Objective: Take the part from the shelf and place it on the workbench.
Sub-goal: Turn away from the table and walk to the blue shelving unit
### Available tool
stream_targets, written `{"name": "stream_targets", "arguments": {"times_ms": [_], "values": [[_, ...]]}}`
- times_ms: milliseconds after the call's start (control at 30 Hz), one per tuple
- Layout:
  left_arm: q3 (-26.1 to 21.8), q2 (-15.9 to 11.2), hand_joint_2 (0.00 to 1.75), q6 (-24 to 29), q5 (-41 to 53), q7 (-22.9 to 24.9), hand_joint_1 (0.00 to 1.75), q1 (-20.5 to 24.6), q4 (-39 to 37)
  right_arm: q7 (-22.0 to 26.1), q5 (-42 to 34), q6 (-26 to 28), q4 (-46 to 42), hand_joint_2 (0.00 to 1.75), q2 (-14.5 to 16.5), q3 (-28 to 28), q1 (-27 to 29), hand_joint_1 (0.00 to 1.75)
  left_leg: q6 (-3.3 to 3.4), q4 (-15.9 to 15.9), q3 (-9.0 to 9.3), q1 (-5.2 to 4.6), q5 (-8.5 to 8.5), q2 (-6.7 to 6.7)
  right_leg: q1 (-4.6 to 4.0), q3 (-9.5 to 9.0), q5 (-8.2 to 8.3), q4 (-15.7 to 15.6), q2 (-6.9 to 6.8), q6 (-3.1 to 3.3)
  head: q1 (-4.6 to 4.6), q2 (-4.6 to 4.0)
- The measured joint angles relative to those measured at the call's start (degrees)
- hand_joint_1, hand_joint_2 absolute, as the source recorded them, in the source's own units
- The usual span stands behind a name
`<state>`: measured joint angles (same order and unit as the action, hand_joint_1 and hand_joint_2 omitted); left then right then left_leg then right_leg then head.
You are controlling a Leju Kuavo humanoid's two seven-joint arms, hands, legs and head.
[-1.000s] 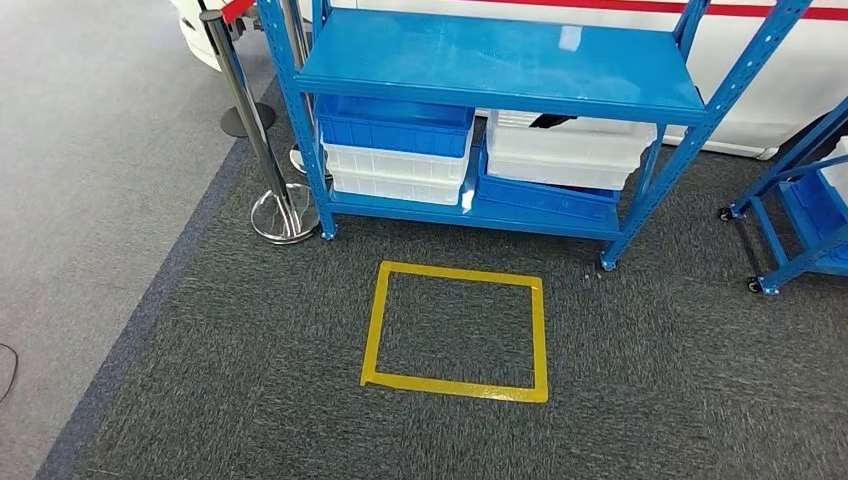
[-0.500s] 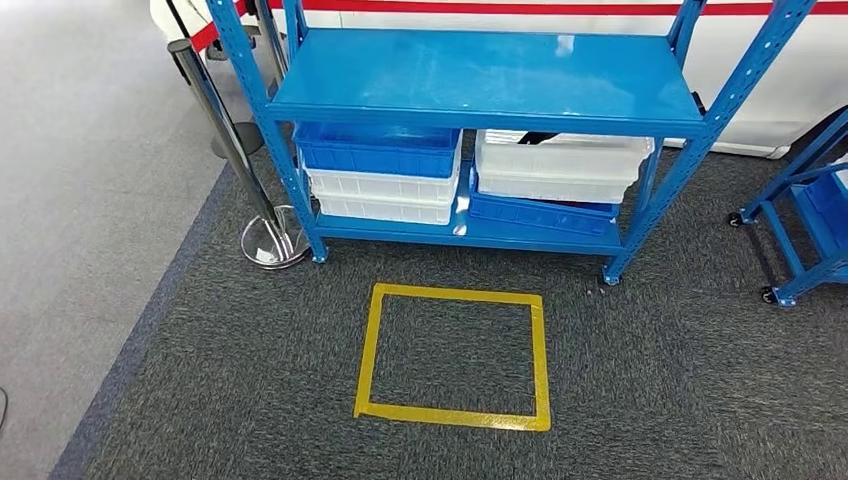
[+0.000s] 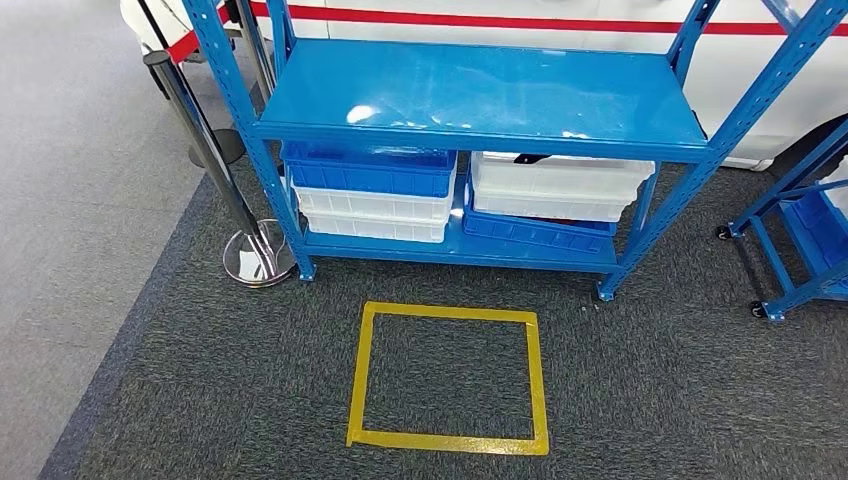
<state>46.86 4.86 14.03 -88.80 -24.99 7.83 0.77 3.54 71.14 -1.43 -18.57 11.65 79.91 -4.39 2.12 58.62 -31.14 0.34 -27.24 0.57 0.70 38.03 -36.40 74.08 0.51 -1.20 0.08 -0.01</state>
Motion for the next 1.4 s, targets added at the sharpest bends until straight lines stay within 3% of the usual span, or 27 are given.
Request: {"name": "stream_targets", "arguments": {"times_ms": [33,133,200,333,400,467,500,533,567,600,633,700,767,833,867,967,1000,1033,1067,1133,1200,1267,1333,1400], "values": [[-0.16,0.04,0.0,0.03,-0.01,0.07,0.0,-0.04,0.0,0.0,0.0,0.04,-0.01,0.0,0.0,0.06,0.08,0.0,-0.08,0.0,0.61,0.01,-0.49,-0.01,0.04,0.38,0.91,-1.27,-0.08,0.03,0.01,0.01],[-0.57,0.19,0.0,0.21,0.0,0.27,0.0,-0.1,-0.01,0.01,-0.1,0.05,-0.1,0.0,-0.01,0.26,0.28,0.0,-0.7,0.1,2.44,-0.06,-2.09,0.15,-0.16,-1.01,8.82,-10.46,-0.78,0.69,0.02,0.0],[-1.03,0.22,0.0,0.43,0.01,0.55,0.0,0.03,-0.02,-0.03,-0.53,-0.1,-0.14,0.0,0.04,0.43,0.12,0.0,-1.34,0.19,3.09,-0.3,-2.89,0.51,-0.44,-1.33,11.34,-13.58,-1.08,1.28,-0.02,0.0],[-1.7,0.15,0.0,0.62,0.0,0.94,0.0,0.18,-0.02,-0.39,-1.93,-0.63,-0.12,0.0,0.33,0.94,-0.23,0.0,-2.61,2.13,3.07,-0.27,-3.97,0.61,-0.13,-2.25,11.42,-14.39,0.26,2.4,-0.18,0.0],[-2.12,0.15,0.0,0.69,0.0,1.09,0.0,0.31,-0.02,-0.74,-2.38,-0.62,-0.13,0.0,0.4,1.23,-0.32,0.0,-3.03,7.44,0.45,-0.01,-6.82,0.14,-0.04,-2.76,11.22,-14.64,0.83,2.89,-0.28,-0.01],[-2.54,0.15,0.0,0.84,0.0,1.21,0.0,0.33,-0.03,-1.11,-2.62,-0.48,-0.14,0.0,0.42,1.56,-0.43,0.0,-3.38,13.94,-3.38,0.15,-9.81,-0.02,-0.09,-2.87,11.01,-14.61,1.46,3.17,-0.37,0.0],[-2.68,0.13,0.0,0.92,0.0,1.24,0.0,0.29,-0.04,-1.43,-2.66,-0.29,-0.13,0.0,0.43,1.65,-0.45,0.0,-3.48,15.5,-4.61,0.22,-10.06,-0.04,-0.11,-2.97,10.87,-14.59,1.82,3.22,-0.39,0.01],[-2.77,0.1,0.0,0.97,-0.01,1.24,0.0,0.25,-0.04,-1.8,-2.69,-0.08,-0.13,0.0,0.46,1.71,-0.45,0.0,-3.52,15.11,-4.98,0.26,-9.08,-0.05,-0.11,-3.15,10.72,-14.56,2.13,3.2,-0.43,0.01],[-2.83,0.07,0.0,0.93,-0.01,1.19,0.0,0.24,-0.04,-2.23,-2.68,0.12,-0.12,0.0,0.52,1.72,-0.42,0.0,-3.47,12.57,-4.33,0.29,-6.89,-0.09,-0.1,-3.41,10.49,-14.55,2.45,3.1,-0.47,0.01],[-2.87,0.04,0.0,0.84,-0.01,1.13,0.0,0.27,-0.04,-2.59,-2.66,0.24,-0.12,0.0,0.6,1.73,-0.38,0.0,-3.29,8.76,-3.06,0.3,-4.25,-0.23,-0.09,-3.72,10.24,-14.54,2.7,2.93,-0.48,0.01],[-2.93,0.03,0.0,0.74,-0.01,1.08,0.0,0.3,-0.04,-2.8,-2.62,0.22,-0.11,0.0,0.69,1.72,-0.36,0.0,-3.02,5.15,-1.82,0.2,-2.69,-0.48,-0.16,-3.99,10.03,-14.48,2.85,2.7,-0.48,0.0],[-3.01,0.02,0.0,0.56,-0.01,1.02,0.0,0.39,-0.04,-2.95,-2.49,0.07,-0.1,0.0,0.82,1.71,-0.46,0.0,-2.26,1.23,-0.53,-0.05,-2.62,-0.97,-0.22,-4.17,9.73,-14.44,3.06,2.04,-0.49,-0.01],[-3.03,0.04,0.0,0.5,0.0,1.01,0.0,0.37,-0.04,-2.93,-2.27,-0.1,-0.08,0.0,0.88,1.7,-0.5,0.0,-1.37,0.67,-0.21,-0.07,-2.82,-1.04,-0.36,-4.16,9.96,-13.86,3.16,1.21,-0.45,0.0],[-3.03,0.09,0.0,0.5,0.0,1.01,0.0,0.32,-0.04,-2.92,-2.03,-0.15,-0.05,0.0,0.9,1.69,-0.43,0.0,-0.63,0.14,0.7,0.16,-1.61,-0.77,-0.43,-3.97,9.61,-12.33,2.18,0.62,-0.3,0.0],[-3.03,0.09,0.0,0.5,0.0,1.0,0.0,0.34,-0.04,-2.92,-1.97,-0.15,-0.05,0.0,0.9,1.68,-0.47,0.0,-0.4,0.04,1.13,0.21,-1.54,-0.6,-0.39,-3.3,8.61,-10.83,1.43,0.44,-0.16,0.0],[-3.03,0.04,0.0,0.5,0.0,1.01,0.0,0.3,-0.04,-2.92,-1.91,-0.16,-0.04,0.0,0.9,1.64,-0.63,0.0,-0.06,-0.02,1.77,0.12,-1.96,-0.05,-0.25,2.13,3.92,-1.73,0.04,0.08,0.11,-0.01],[-3.03,0.04,0.0,0.5,0.0,1.01,0.0,0.24,-0.04,-2.92,-1.91,-0.17,-0.03,0.0,0.91,1.64,-0.58,0.0,-0.07,-0.01,2.04,0.09,-2.25,0.07,-0.19,3.84,3.38,0.6,-0.03,-0.04,0.11,-0.01],[-3.03,0.04,0.0,0.5,0.01,1.01,0.0,0.18,-0.04,-2.92,-1.9,-0.17,-0.02,0.0,0.91,1.64,-0.49,0.0,-0.12,0.0,2.42,0.09,-2.6,0.13,-0.14,4.63,3.98,1.07,-0.1,-0.1,0.12,0.0],[-3.03,0.04,0.0,0.49,0.01,1.02,0.0,0.15,-0.04,-2.92,-1.88,-0.17,-0.01,0.0,0.92,1.64,-0.39,0.0,-0.21,0.0,2.97,0.1,-3.04,0.15,-0.1,4.35,5.58,-0.53,-0.17,-0.02,0.14,-0.01],[-3.03,0.08,0.0,0.42,0.0,1.08,0.0,0.11,-0.04,-2.92,-1.8,-0.13,-0.01,0.0,0.9,1.63,-0.21,0.0,-0.52,-0.04,4.19,0.11,-4.07,0.25,-0.21,1.69,10.23,-7.75,-0.56,0.51,0.15,-0.01],[-3.03,0.1,0.0,0.33,0.0,1.14,0.0,0.18,-0.04,-2.92,-1.68,-0.07,-0.01,0.0,0.87,1.6,-0.26,0.0,-1.07,-0.23,4.89,0.02,-4.96,0.39,-0.64,0.06,12.03,-12.75,-1.05,1.15,0.05,-0.01],[-3.03,0.11,0.0,0.29,0.0,1.17,0.0,0.23,-0.04,-2.94,-1.58,0.03,-0.01,0.0,0.85,1.56,-0.31,0.0,-1.77,-0.23,5.58,-0.13,-5.02,0.51,-0.86,-0.3,11.59,-13.76,-1.03,1.72,-0.09,0.0],[-3.02,0.1,0.0,0.21,0.01,1.18,0.0,0.2,-0.04,-2.98,-1.53,0.13,-0.01,0.0,0.88,1.53,-0.19,0.0,-2.32,1.08,5.88,-0.13,-4.74,0.51,-0.53,-1.76,11.47,-14.36,-0.73,2.39,-0.2,0.01],[-2.97,0.11,0.0,0.09,0.0,1.17,0.0,0.29,-0.04,-3.01,-1.51,0.22,-0.01,0.0,0.91,1.5,-0.14,0.0,-2.81,5.95,3.53,0.03,-5.47,0.22,-0.32,-3.37,10.66,-14.77,-0.6,3.04,-0.44,0.01]]}}
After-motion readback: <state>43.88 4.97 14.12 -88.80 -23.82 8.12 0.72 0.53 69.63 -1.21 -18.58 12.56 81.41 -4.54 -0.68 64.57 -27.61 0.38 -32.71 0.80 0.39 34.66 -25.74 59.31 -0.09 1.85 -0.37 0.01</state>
